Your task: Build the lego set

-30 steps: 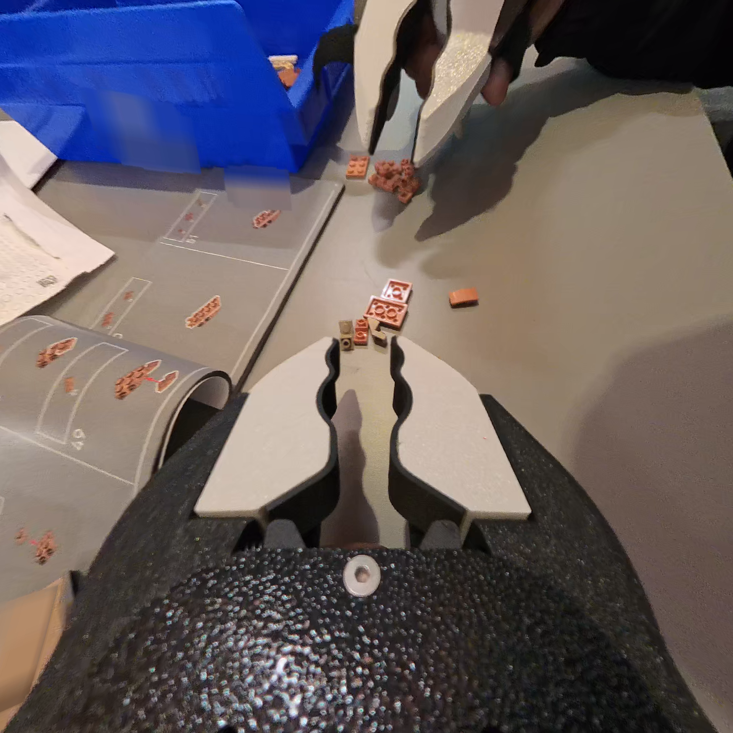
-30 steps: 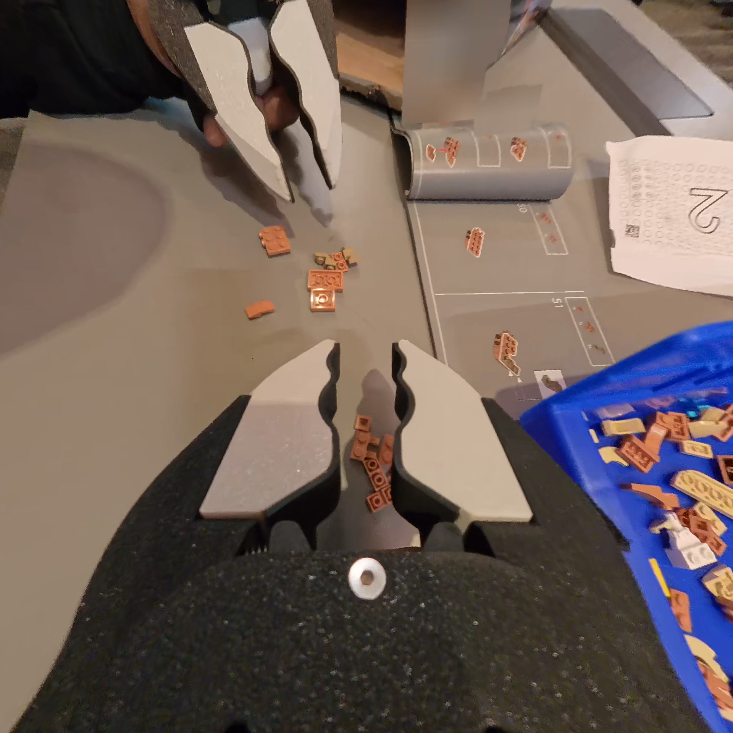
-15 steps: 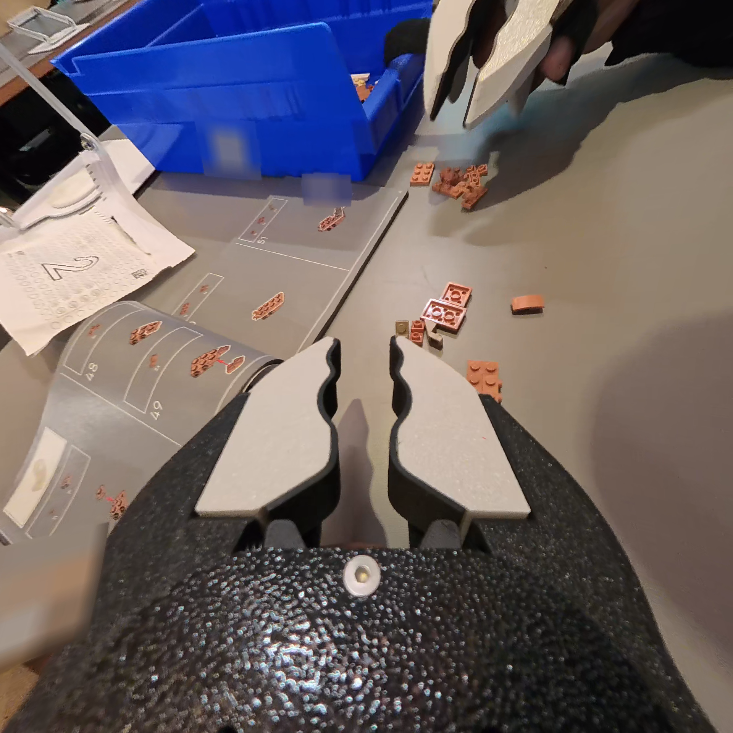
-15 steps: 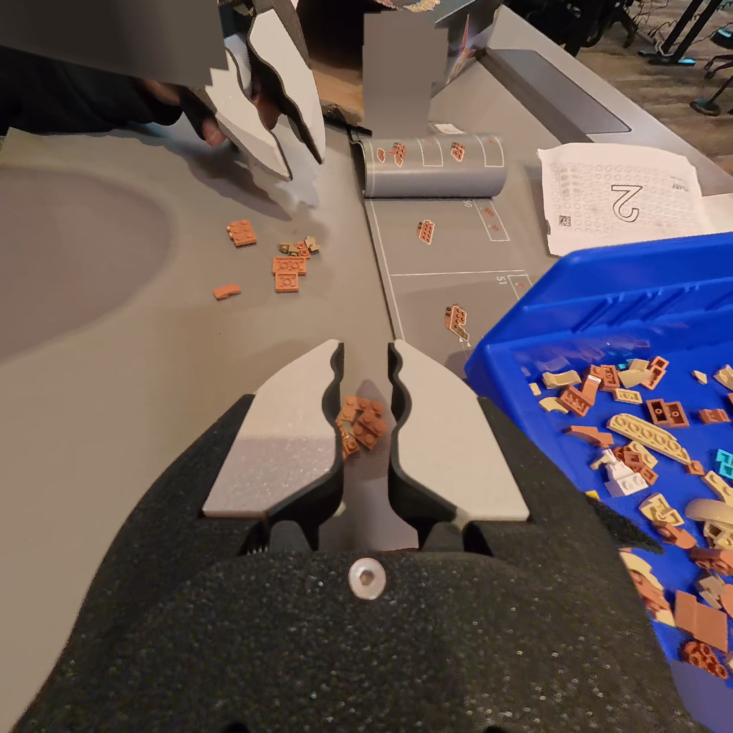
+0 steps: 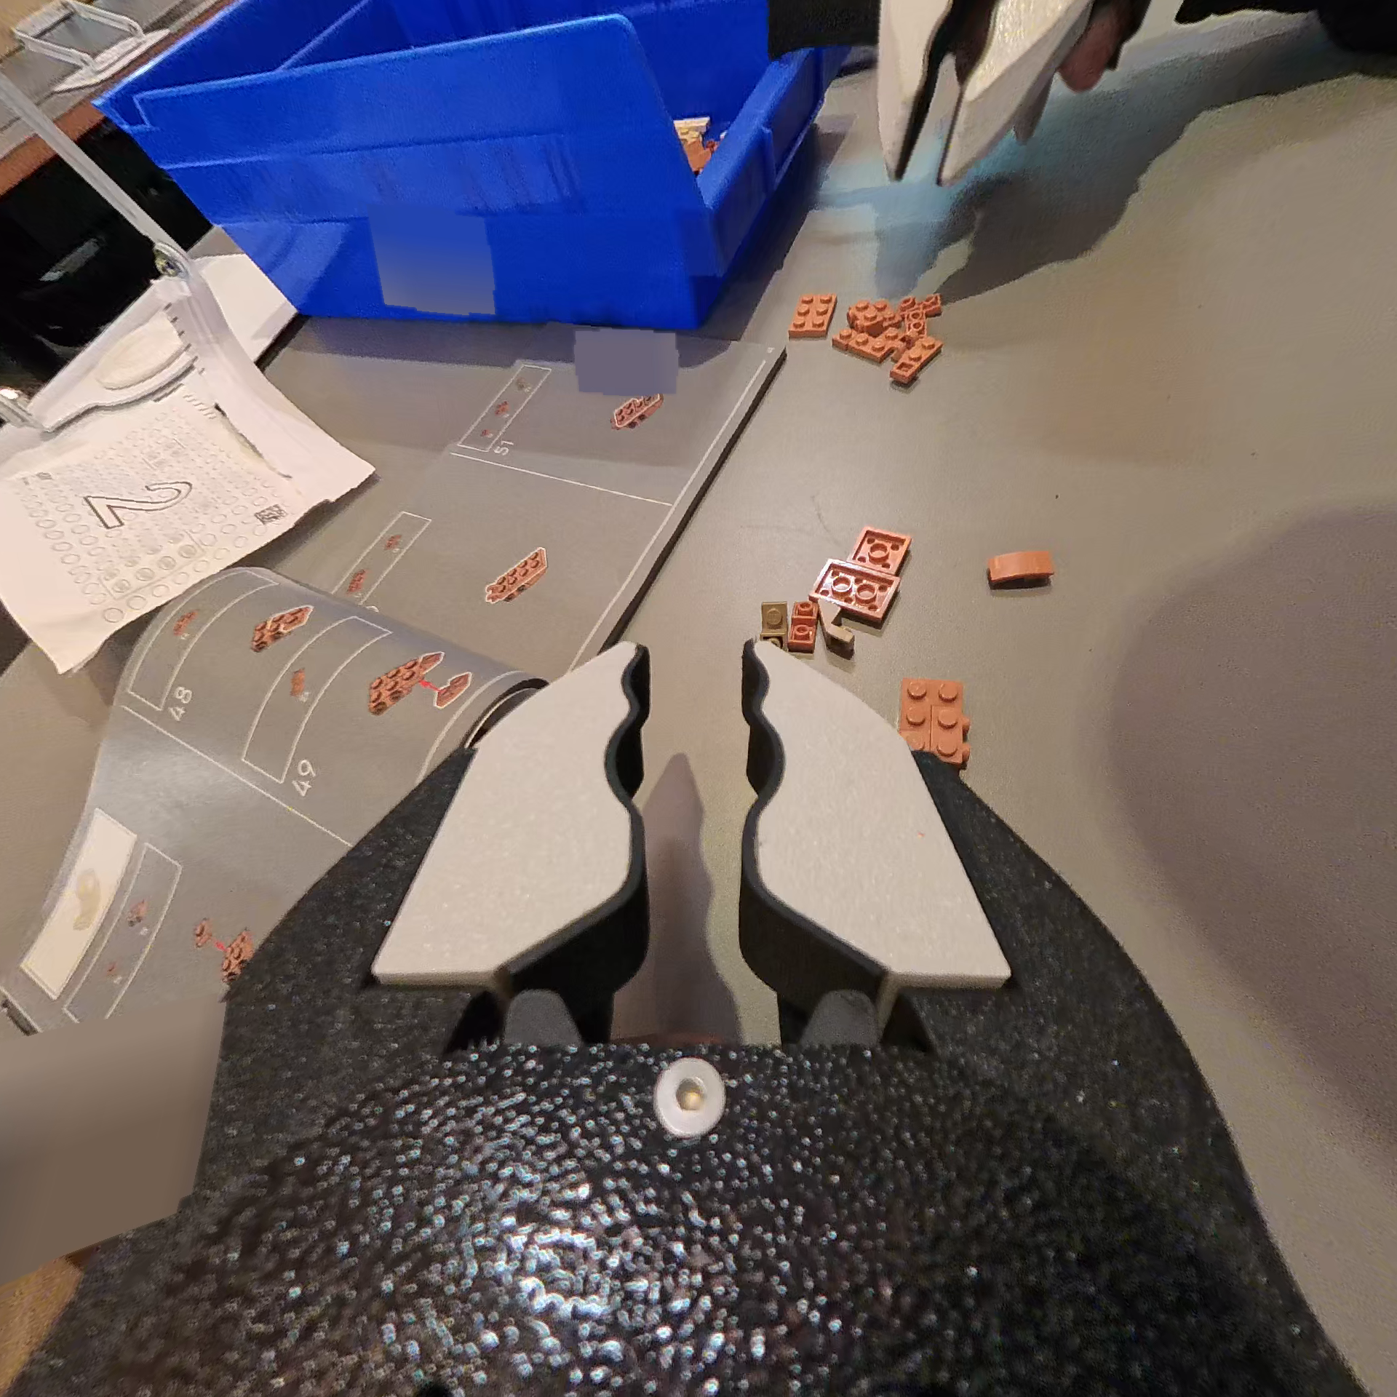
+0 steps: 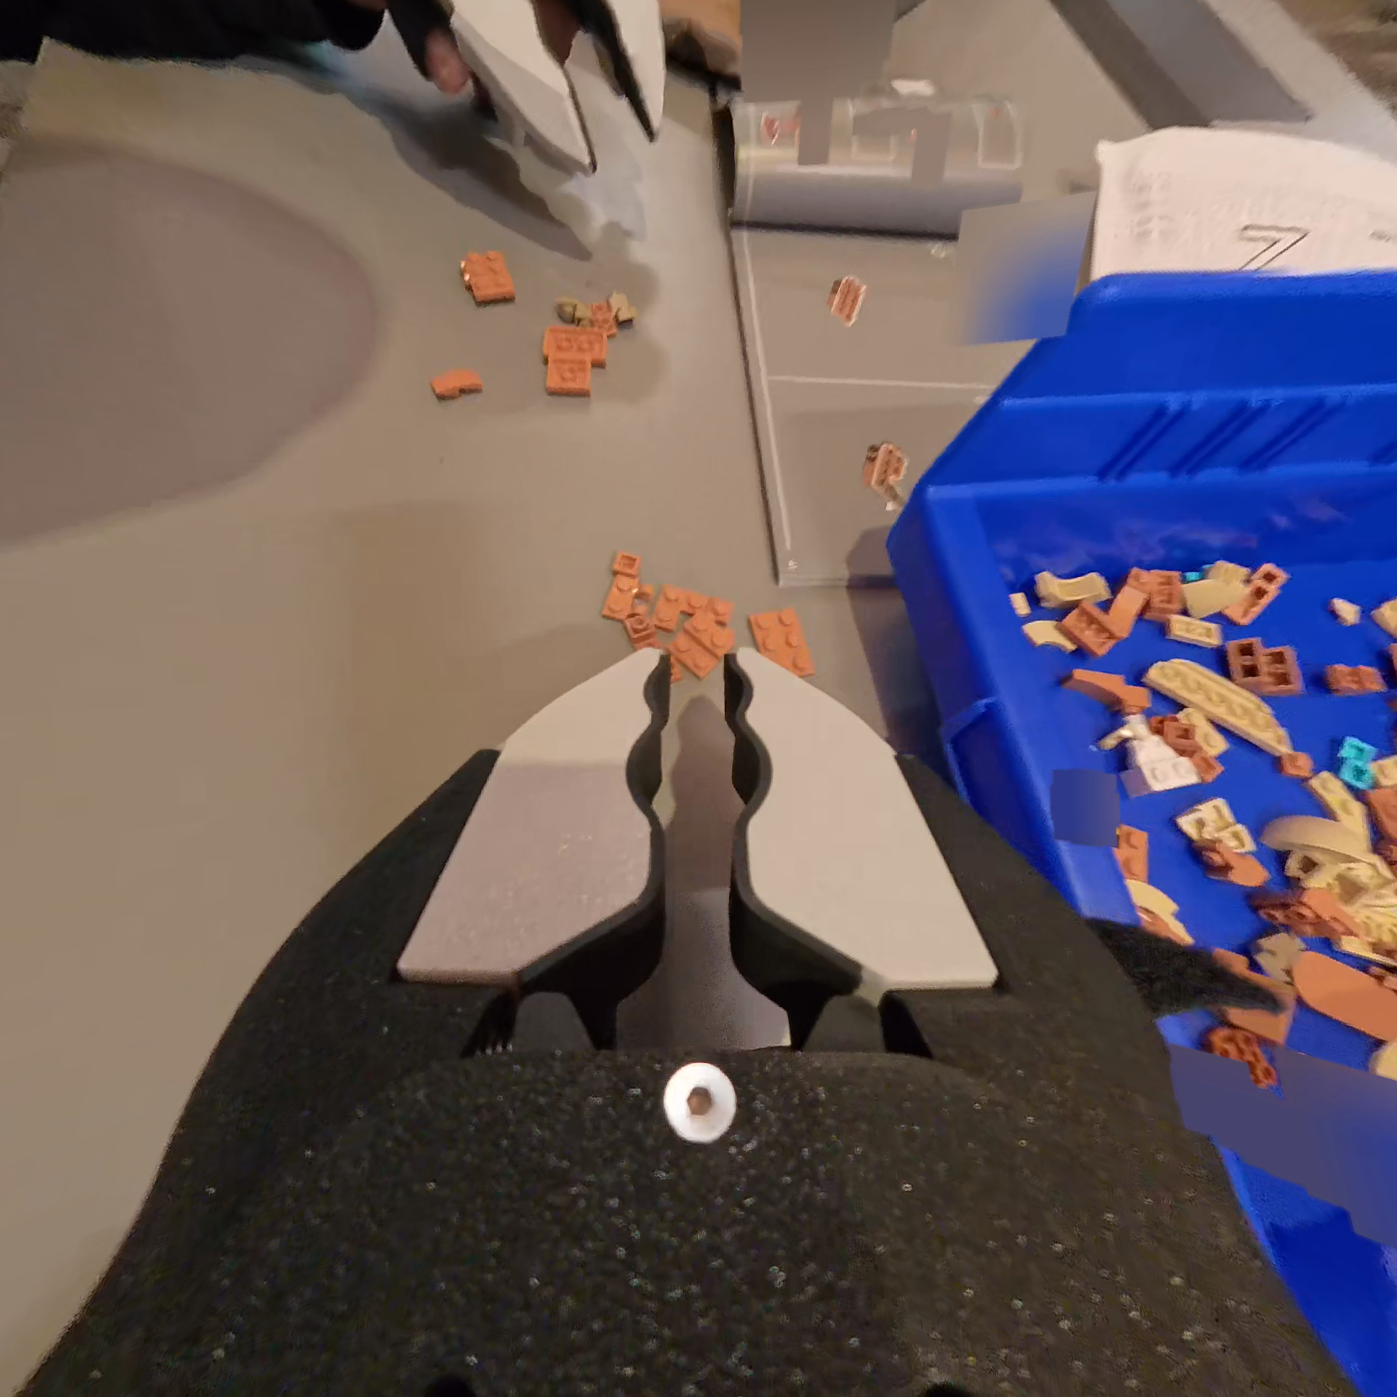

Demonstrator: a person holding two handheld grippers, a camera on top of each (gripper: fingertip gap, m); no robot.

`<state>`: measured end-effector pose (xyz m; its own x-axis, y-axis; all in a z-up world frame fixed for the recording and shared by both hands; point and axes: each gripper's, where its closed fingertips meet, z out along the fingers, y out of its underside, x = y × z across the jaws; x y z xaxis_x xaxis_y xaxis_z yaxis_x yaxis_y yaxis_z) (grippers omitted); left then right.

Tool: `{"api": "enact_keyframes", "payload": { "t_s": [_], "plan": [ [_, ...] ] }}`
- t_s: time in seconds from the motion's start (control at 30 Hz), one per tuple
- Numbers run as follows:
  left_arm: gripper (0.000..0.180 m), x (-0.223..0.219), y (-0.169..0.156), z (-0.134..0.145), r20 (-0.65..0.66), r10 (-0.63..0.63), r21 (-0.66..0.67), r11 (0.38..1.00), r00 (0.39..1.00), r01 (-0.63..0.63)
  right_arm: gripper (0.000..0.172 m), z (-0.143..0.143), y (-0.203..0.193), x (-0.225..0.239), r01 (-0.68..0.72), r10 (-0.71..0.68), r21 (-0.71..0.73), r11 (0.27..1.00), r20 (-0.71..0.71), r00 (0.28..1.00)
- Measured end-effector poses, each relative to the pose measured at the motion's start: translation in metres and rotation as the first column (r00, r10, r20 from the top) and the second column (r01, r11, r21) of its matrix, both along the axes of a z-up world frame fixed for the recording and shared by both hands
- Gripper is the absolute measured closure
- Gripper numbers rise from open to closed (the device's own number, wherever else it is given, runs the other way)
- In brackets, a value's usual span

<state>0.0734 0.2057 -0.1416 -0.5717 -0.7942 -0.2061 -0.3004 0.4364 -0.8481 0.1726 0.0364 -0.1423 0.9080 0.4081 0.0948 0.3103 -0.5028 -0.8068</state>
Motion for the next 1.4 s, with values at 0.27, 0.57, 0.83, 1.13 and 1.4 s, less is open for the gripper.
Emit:
{"api": "enact_keyframes", "payload": {
  "t_s": [0.27, 0.57, 0.83, 1.13, 1.4],
  "plan": [
    [0.158, -0.001, 0.0, -0.002, 0.001, 0.001, 0.022, 1.0, 1.0, -0.001, 0.158, -0.02, 0.002, -0.014, -0.039, 0.041, -0.084, 0.996, 0.023, 0.999],
    [0.158, -0.001, 0.0, -0.002, 0.0, 0.003, 0.029, 1.0, 1.0, -0.003, 0.157, -0.025, 0.003, -0.011, -0.02, 0.021, -0.107, 0.994, 0.006, 1.0],
    [0.158, -0.001, 0.0, -0.003, -0.003, 0.004, 0.033, 0.999, 1.0, -0.004, 0.156, -0.03, 0.004, -0.013, -0.021, 0.025, -0.138, 0.99, 0.029, 0.999],
    [0.158, 0.0, 0.0, -0.004, -0.005, 0.005, 0.04, 0.999, 1.0, -0.005, 0.155, -0.034, 0.005, -0.011, -0.005, 0.01, -0.166, 0.986, 0.031, 0.999],
    [0.158, 0.0, 0.001, -0.004, -0.002, 0.013, 0.041, 0.999, 1.0, -0.013, 0.152, -0.036, 0.006, -0.011, 0.004, -0.003, -0.189, 0.982, 0.006, 1.0]
  ]
}}
